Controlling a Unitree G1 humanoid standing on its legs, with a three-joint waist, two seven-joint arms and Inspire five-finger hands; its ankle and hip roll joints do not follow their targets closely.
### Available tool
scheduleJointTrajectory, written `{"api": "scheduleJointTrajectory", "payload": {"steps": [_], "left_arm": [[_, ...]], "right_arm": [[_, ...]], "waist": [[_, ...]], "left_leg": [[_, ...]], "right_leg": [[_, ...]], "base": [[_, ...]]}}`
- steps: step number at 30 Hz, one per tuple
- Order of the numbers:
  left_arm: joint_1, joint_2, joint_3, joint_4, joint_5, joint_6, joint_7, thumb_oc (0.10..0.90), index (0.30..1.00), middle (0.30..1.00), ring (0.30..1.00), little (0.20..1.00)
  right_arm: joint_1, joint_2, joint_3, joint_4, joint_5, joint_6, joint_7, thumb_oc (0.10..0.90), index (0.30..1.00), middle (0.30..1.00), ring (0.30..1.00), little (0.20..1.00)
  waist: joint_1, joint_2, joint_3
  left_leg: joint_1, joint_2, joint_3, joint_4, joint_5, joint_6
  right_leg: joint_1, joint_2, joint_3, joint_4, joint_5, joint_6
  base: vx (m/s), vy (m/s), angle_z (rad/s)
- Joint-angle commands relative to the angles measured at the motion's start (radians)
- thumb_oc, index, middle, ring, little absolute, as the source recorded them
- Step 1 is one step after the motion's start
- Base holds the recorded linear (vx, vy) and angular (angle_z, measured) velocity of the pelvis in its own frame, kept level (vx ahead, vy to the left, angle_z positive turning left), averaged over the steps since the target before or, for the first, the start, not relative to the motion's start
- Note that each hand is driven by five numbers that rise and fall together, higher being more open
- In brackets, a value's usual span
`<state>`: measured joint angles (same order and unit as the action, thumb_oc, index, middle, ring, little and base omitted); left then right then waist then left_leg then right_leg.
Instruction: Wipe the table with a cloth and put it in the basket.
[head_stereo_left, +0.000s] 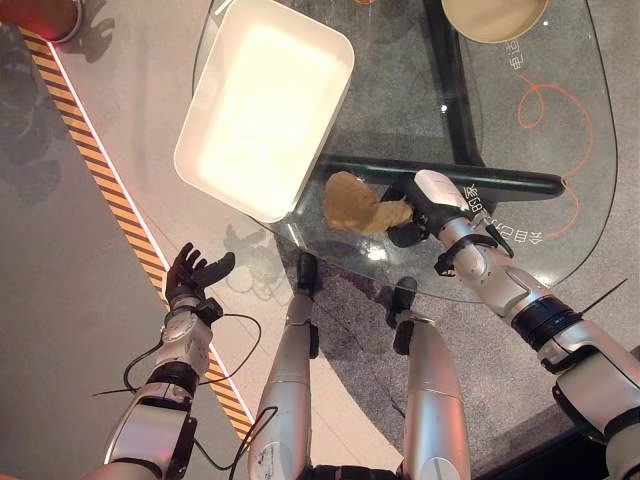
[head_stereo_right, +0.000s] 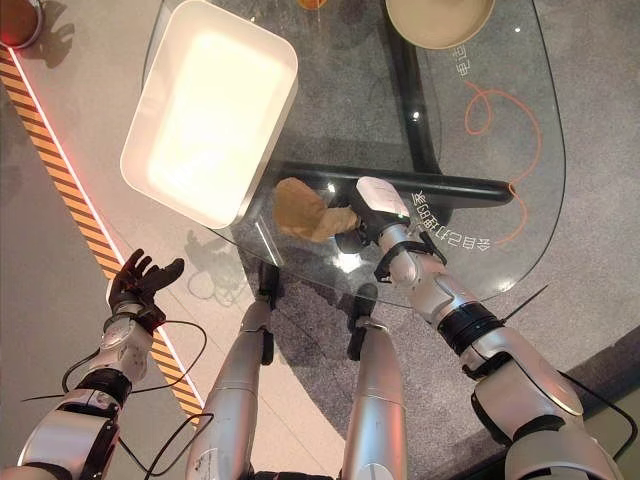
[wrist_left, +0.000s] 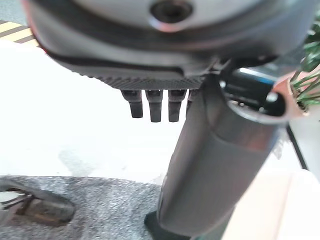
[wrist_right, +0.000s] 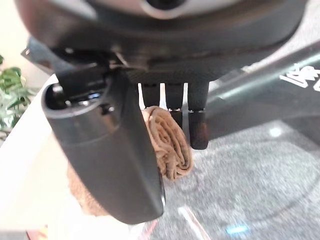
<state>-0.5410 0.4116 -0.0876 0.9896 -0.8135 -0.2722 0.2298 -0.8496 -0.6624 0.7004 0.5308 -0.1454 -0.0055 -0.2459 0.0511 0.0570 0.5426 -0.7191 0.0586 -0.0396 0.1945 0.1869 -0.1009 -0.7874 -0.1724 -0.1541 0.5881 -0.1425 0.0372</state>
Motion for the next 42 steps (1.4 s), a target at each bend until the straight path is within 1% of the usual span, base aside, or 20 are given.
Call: {"api": "scheduleJointTrajectory", "payload": {"steps": [1, 2, 4, 8, 10, 14, 20, 23, 27, 31, 35, 36, 37, 38, 39, 40, 41, 42], "left_arm": [[0.017, 0.083, 0.059, -0.032, -0.027, -0.117, 0.062, 0.8, 0.9, 0.9, 0.9, 0.9], [0.012, 0.096, 0.072, -0.079, -0.046, -0.157, 0.072, 0.8, 0.9, 0.9, 0.9, 0.9], [0.012, 0.098, 0.082, -0.106, -0.054, -0.184, 0.089, 0.8, 0.9, 0.9, 0.9, 0.9], [0.012, 0.097, 0.09, -0.128, -0.058, -0.198, 0.102, 0.8, 0.9, 0.9, 0.9, 0.9], [0.002, 0.097, 0.1, -0.159, -0.053, -0.217, 0.127, 0.8, 0.9, 0.9, 0.9, 0.9], [-0.013, 0.107, 0.118, -0.172, -0.069, -0.241, 0.14, 0.8, 0.9, 0.9, 0.9, 0.9], [-0.04, 0.135, 0.148, -0.222, -0.122, -0.307, 0.125, 0.8, 0.9, 0.9, 0.9, 0.9], [-0.048, 0.138, 0.161, -0.273, -0.156, -0.319, 0.106, 0.8, 0.9, 0.9, 0.9, 0.9], [-0.043, 0.121, 0.172, -0.352, -0.215, -0.342, 0.026, 0.8, 0.9, 0.9, 0.9, 0.9], [-0.031, 0.087, 0.182, -0.439, -0.262, -0.351, -0.053, 0.8, 0.9, 0.9, 0.9, 0.9], [-0.026, 0.034, 0.175, -0.546, -0.311, -0.34, -0.19, 0.8, 0.9, 0.9, 0.9, 0.9], [-0.025, 0.031, 0.175, -0.553, -0.325, -0.333, -0.208, 0.8, 0.9, 0.9, 0.9, 0.9], [-0.025, 0.015, 0.167, -0.585, -0.357, -0.307, -0.282, 0.8, 0.9, 0.9, 0.9, 0.9], [-0.024, 0.005, 0.16, -0.607, -0.369, -0.286, -0.319, 0.8, 0.9, 0.9, 0.9, 0.9], [-0.023, 0.005, 0.16, -0.607, -0.371, -0.286, -0.322, 0.8, 0.9, 0.9, 0.9, 0.9], [-0.018, -0.009, 0.147, -0.646, -0.411, -0.233, -0.395, 0.8, 0.9, 0.9, 0.9, 0.9], [-0.013, -0.012, 0.136, -0.668, -0.43, -0.203, -0.431, 0.8, 0.9, 0.9, 0.9, 0.9], [-0.011, -0.013, 0.133, -0.674, -0.436, -0.192, -0.442, 0.8, 0.9, 0.9, 0.9, 0.9]], "right_arm": [[-0.04, 0.034, -0.101, -0.174, 0.054, -0.074, -0.115, 0.1, 0.3, 0.3, 0.3, 0.2], [-0.032, 0.033, -0.145, -0.21, 0.061, -0.083, -0.167, 0.1, 0.3, 0.3, 0.3, 0.2], [-0.03, 0.032, -0.181, -0.233, 0.069, -0.092, -0.196, 0.1, 0.3, 0.3, 0.3, 0.2], [-0.028, 0.037, -0.205, -0.242, 0.07, -0.105, -0.22, 0.1, 0.3, 0.3, 0.3, 0.2], [-0.026, 0.039, -0.244, -0.273, 0.074, -0.11, -0.238, 0.1, 0.3, 0.3, 0.3, 0.2], [-0.017, 0.039, -0.268, -0.289, 0.084, -0.118, -0.243, 0.1, 0.3, 0.3, 0.3, 0.2], [0.008, 0.041, -0.305, -0.328, 0.082, -0.126, -0.277, 0.1, 0.3, 0.3, 0.3, 0.2], [0.023, 0.05, -0.331, -0.345, 0.078, -0.134, -0.293, 0.1, 0.3, 0.3, 0.3, 0.2], [0.045, 0.063, -0.366, -0.371, 0.06, -0.157, -0.312, 0.1, 0.3, 0.3, 0.3, 0.2], [0.064, 0.078, -0.401, -0.408, 0.038, -0.17, -0.306, 0.1, 0.3, 0.3, 0.3, 0.2], [0.081, 0.094, -0.436, -0.46, 0.019, -0.184, -0.288, 0.1, 0.3, 0.3, 0.3, 0.2], [0.083, 0.096, -0.439, -0.463, 0.017, -0.185, -0.287, 0.1, 0.3, 0.3, 0.3, 0.2], [0.087, 0.102, -0.448, -0.478, 0.009, -0.191, -0.279, 0.1, 0.3, 0.3, 0.3, 0.2], [0.091, 0.107, -0.452, -0.486, 0.006, -0.194, -0.273, 0.1, 0.3, 0.3, 0.3, 0.2], [0.093, 0.106, -0.453, -0.487, 0.005, -0.194, -0.273, 0.1, 0.3, 0.3, 0.3, 0.2], [0.101, 0.112, -0.462, -0.501, 0.001, -0.202, -0.263, 0.1, 0.3, 0.3, 0.3, 0.2], [0.108, 0.113, -0.467, -0.51, -0.001, -0.209, -0.257, 0.1, 0.3, 0.3, 0.3, 0.2], [0.11, 0.115, -0.469, -0.513, -0.002, -0.211, -0.255, 0.1, 0.3, 0.3, 0.3, 0.2]], "waist": [[-0.003, -0.022, -0.023], [-0.002, -0.028, -0.023], [-0.003, -0.03, -0.023], [-0.002, -0.03, -0.023], [-0.005, -0.031, -0.023], [-0.009, -0.032, -0.023], [-0.013, -0.032, -0.023], [-0.015, -0.029, -0.023], [-0.016, -0.025, -0.023], [-0.016, -0.024, -0.023], [-0.019, -0.024, -0.023], [-0.019, -0.024, -0.023], [-0.021, -0.024, -0.023], [-0.022, -0.023, -0.023], [-0.021, -0.023, -0.023], [-0.024, -0.023, -0.023], [-0.025, -0.024, -0.023], [-0.026, -0.024, -0.023]], "left_leg": [[0.015, -0.069, 0.067, 0.137, -0.173, 0.062], [0.015, -0.065, 0.066, 0.135, -0.174, 0.063], [0.013, -0.064, 0.064, 0.134, -0.174, 0.063], [0.012, -0.063, 0.063, 0.133, -0.175, 0.063], [0.012, -0.062, 0.064, 0.132, -0.176, 0.064], [0.019, -0.063, 0.065, 0.127, -0.177, 0.063], [0.022, -0.059, 0.07, 0.125, -0.179, 0.059], [0.023, -0.06, 0.07, 0.124, -0.181, 0.058], [0.027, -0.06, 0.073, 0.117, -0.183, 0.058], [0.029, -0.062, 0.074, 0.113, -0.184, 0.059], [0.03, -0.063, 0.076, 0.113, -0.189, 0.061], [0.03, -0.063, 0.076, 0.113, -0.19, 0.061], [0.032, -0.062, 0.078, 0.111, -0.191, 0.062], [0.033, -0.062, 0.08, 0.11, -0.191, 0.063], [0.034, -0.062, 0.08, 0.109, -0.191, 0.063], [0.037, -0.061, 0.083, 0.108, -0.191, 0.064], [0.04, -0.06, 0.084, 0.106, -0.191, 0.064], [0.041, -0.06, 0.085, 0.104, -0.191, 0.065]], "right_leg": [[0.039, 0.055, -0.027, -0.149, 0.099, 0.021], [0.042, 0.056, -0.029, -0.151, 0.099, 0.022], [0.042, 0.059, -0.028, -0.153, 0.099, 0.021], [0.041, 0.06, -0.028, -0.152, 0.097, 0.021], [0.042, 0.063, -0.027, -0.151, 0.093, 0.02], [0.049, 0.064, -0.025, -0.156, 0.09, 0.019], [0.055, 0.06, -0.026, -0.161, 0.086, 0.018], [0.055, 0.06, -0.024, -0.159, 0.084, 0.018], [0.058, 0.058, -0.023, -0.164, 0.084, 0.022], [0.061, 0.057, -0.023, -0.172, 0.086, 0.024], [0.063, 0.058, -0.02, -0.176, 0.089, 0.028], [0.063, 0.059, -0.02, -0.176, 0.089, 0.028], [0.063, 0.058, -0.019, -0.178, 0.091, 0.03], [0.066, 0.058, -0.018, -0.181, 0.093, 0.032], [0.067, 0.058, -0.018, -0.182, 0.093, 0.032], [0.068, 0.058, -0.017, -0.185, 0.097, 0.034], [0.071, 0.058, -0.016, -0.189, 0.1, 0.036], [0.072, 0.058, -0.016, -0.191, 0.101, 0.036]], "base": [[0.0, 0.0, 0.0], [0.0, 0.0, 0.0], [0.0, 0.0, 0.0], [0.0, 0.0, 0.0], [0.0, 0.0, 0.0], [0.0, 0.0, 0.0], [0.0, 0.0, 0.0], [0.0, 0.0, 0.0], [0.0, 0.0, 0.0], [0.0, 0.0, 0.0], [0.0, 0.0, 0.0], [0.0, 0.0, 0.0], [0.0, 0.0, 0.0], [0.0, 0.0, 0.0], [0.0, 0.0, 0.0], [0.0, 0.0, 0.0], [0.0, 0.0, 0.0], [0.0, 0.0, 0.0]]}}
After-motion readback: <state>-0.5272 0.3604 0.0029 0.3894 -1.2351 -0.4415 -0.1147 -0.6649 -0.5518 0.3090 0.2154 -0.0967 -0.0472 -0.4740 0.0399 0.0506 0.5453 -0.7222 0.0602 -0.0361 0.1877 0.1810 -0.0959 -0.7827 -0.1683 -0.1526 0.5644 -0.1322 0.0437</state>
